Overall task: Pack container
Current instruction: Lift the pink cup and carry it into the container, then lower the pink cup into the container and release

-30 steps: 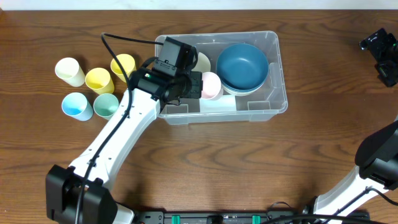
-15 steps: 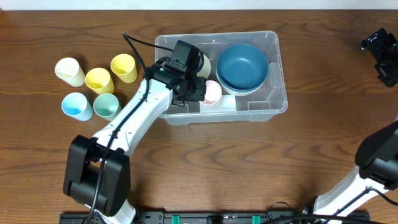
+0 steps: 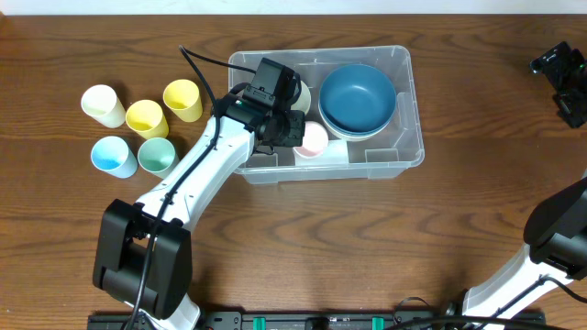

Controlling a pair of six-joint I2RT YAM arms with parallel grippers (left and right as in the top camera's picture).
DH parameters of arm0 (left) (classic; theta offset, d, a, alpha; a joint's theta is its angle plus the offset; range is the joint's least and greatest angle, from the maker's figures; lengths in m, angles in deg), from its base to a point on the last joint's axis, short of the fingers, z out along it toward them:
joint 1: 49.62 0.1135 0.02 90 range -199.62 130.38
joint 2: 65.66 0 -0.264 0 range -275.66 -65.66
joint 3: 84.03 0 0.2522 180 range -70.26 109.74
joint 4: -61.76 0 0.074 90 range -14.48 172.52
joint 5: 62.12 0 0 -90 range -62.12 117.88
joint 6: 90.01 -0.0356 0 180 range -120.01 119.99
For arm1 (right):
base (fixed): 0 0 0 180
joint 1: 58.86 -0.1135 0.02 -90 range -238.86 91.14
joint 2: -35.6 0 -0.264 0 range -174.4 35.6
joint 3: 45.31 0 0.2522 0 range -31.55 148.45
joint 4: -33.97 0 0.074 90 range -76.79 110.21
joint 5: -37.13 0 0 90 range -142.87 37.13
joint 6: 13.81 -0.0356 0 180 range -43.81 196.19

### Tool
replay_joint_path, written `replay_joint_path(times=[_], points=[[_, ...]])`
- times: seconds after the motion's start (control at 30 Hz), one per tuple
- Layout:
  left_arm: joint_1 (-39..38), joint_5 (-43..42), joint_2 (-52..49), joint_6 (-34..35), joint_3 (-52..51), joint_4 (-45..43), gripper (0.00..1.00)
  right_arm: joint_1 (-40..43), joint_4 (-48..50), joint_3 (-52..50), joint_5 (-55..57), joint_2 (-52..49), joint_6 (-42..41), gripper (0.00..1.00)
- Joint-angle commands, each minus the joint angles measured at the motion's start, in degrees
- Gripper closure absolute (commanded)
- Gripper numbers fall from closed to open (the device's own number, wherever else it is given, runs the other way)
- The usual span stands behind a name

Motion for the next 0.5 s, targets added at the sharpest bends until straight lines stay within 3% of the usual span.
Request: replay_joint_path(times=[0.0,0.47], points=[[-0.5,0.1,0.2,-0.3,1.0,-0.5,0.85,-0.2,-0.1,0.2,0.0,0.1,-0.5,0.01],[-1.6,0.1,0.4,-0.3,1.0,-2.4,0.85,-0.2,-0.1,0.2,0.0,0.1,-0.5,0.01]])
